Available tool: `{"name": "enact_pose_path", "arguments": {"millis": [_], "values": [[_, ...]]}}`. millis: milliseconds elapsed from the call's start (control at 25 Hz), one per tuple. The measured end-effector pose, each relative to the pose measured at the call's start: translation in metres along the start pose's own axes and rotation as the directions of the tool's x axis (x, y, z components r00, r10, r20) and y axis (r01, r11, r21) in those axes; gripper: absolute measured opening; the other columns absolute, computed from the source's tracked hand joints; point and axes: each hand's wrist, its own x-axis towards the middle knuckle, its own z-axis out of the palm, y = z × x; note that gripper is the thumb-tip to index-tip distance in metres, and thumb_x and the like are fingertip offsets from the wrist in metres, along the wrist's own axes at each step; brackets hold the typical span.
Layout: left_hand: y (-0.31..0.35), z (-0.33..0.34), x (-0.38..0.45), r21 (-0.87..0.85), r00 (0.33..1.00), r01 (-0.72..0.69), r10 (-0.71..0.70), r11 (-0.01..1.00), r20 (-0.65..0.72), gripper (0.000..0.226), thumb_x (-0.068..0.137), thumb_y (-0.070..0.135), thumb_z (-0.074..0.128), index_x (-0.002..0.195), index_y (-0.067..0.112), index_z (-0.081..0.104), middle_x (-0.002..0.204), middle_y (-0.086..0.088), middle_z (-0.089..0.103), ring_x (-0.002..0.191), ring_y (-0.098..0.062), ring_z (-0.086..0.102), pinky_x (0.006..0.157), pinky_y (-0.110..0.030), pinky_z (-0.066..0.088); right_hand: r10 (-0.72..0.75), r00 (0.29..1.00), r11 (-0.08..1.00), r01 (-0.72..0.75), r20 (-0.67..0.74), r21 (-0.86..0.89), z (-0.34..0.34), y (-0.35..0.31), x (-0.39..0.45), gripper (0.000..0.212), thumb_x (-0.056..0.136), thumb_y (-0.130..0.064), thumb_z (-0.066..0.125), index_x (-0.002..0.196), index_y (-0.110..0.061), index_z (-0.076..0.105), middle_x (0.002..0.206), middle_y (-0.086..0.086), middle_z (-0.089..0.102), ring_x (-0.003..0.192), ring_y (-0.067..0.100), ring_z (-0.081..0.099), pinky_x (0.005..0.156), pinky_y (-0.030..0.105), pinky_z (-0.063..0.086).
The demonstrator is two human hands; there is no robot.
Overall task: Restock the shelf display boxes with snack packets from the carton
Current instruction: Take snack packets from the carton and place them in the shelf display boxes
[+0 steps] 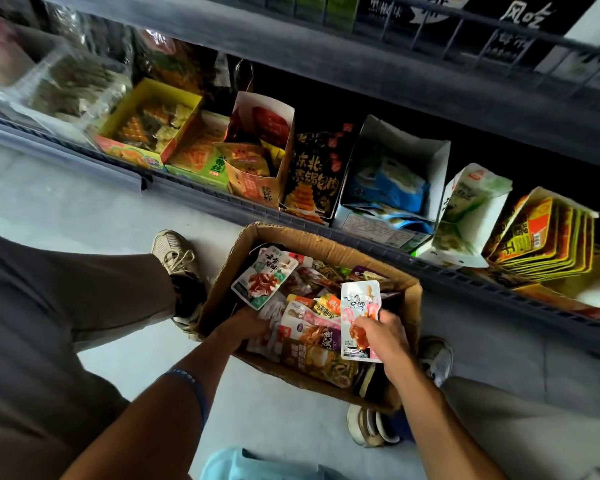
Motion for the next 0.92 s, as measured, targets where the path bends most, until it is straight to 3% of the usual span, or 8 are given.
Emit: {"name": "enact_pose_path", "arguments": {"millis": [120,280,360,520,720,800,840,920], "values": [[-0.004,-0.004,0.005,0.013,1.000,0.023,-0.022,1.000,-0.022,0.081,0.078,0.045,0.073,0.146,0.019,0.037,0.148,-0.009,0.046,0.137,-0.028,0.043,0.114,-0.048,0.036,0.017,1.000,1.000,-0.017,0.026,-0.001,0.008,0.001,0.003,0.026,0.088,-0.028,0.066,0.113,-0.022,0.070,0.093,-0.001,0.072,0.083,0.017,0.070,0.083,0.038,0.059],[0.033,-0.015,-0.010,0.280,0.993,-0.074,0.097,0.957,-0.068,0.047,0.079,0.038,0.076,0.115,0.012,0.060,0.119,-0.010,0.067,0.109,-0.024,0.064,0.093,-0.037,0.054,0.003,1.000,0.997,-0.004,-0.014,-0.078,0.015,-0.009,0.016,0.031,0.088,-0.028,0.065,0.118,-0.020,0.069,0.105,0.003,0.072,0.088,0.019,0.068,0.079,0.032,0.056],[0.068,-0.028,-0.032,0.460,0.975,-0.113,0.187,0.881,-0.119,0.031,0.086,0.035,0.071,0.110,0.018,0.062,0.104,-0.001,0.067,0.093,-0.016,0.065,0.076,-0.023,0.054,-0.036,0.998,0.989,0.029,-0.044,-0.145,0.017,-0.018,0.019,0.036,0.089,-0.036,0.066,0.120,-0.018,0.068,0.113,0.006,0.071,0.097,0.024,0.067,0.087,0.036,0.056],[0.144,-0.076,-0.107,0.611,0.965,-0.133,0.242,0.780,-0.099,0.017,0.089,0.029,0.071,0.080,0.015,0.068,0.074,0.001,0.069,0.064,-0.012,0.065,0.057,-0.018,0.051,-0.122,0.987,0.934,0.078,-0.106,-0.350,0.018,-0.034,0.007,0.049,0.094,-0.052,0.054,0.131,-0.019,0.057,0.130,0.009,0.062,0.119,0.031,0.059,0.095,0.037,0.047],[0.174,-0.114,-0.185,0.296,0.891,-0.404,0.445,0.865,-0.084,0.009,0.082,0.016,0.078,0.085,0.008,0.079,0.078,-0.014,0.075,0.064,-0.022,0.061,0.060,-0.032,0.049,-0.240,0.952,0.896,0.142,-0.191,-0.420,0.011,-0.040,-0.009,0.046,0.089,-0.039,0.062,0.130,-0.020,0.055,0.135,0.010,0.057,0.119,0.033,0.057,0.098,0.038,0.047],[0.177,-0.111,-0.197,0.094,0.822,-0.522,0.530,0.848,-0.208,0.008,0.083,0.009,0.075,0.081,0.002,0.077,0.074,-0.019,0.073,0.059,-0.022,0.057,0.054,-0.028,0.043,-0.263,0.962,0.948,0.243,-0.074,-0.206,0.003,-0.055,-0.021,0.029,0.088,-0.022,0.063,0.118,-0.020,0.063,0.119,0.006,0.067,0.107,0.027,0.064,0.081,0.028,0.049],[0.180,-0.105,-0.199,-0.036,0.781,-0.586,0.552,0.810,-0.293,0.009,0.084,0.006,0.073,0.077,0.002,0.076,0.068,-0.015,0.071,0.055,-0.018,0.055,0.051,-0.023,0.041,-0.266,0.958,0.964,0.265,0.107,0.029,-0.002,-0.066,-0.032,0.030,0.087,-0.012,0.063,0.117,-0.017,0.064,0.112,0.005,0.070,0.100,0.025,0.066,0.074,0.027,0.048],[0.183,-0.082,-0.200,-0.270,0.743,-0.652,0.527,0.708,-0.413,0.010,0.083,0.000,0.071,0.075,0.004,0.075,0.068,-0.006,0.073,0.054,-0.012,0.062,0.050,-0.019,0.047,-0.453,0.763,0.812,0.139,0.461,0.567,-0.014,-0.091,-0.059,0.052,0.079,-0.002,0.066,0.129,-0.012,0.058,0.118,0.012,0.069,0.100,0.025,0.066,0.081,0.034,0.050]]}}
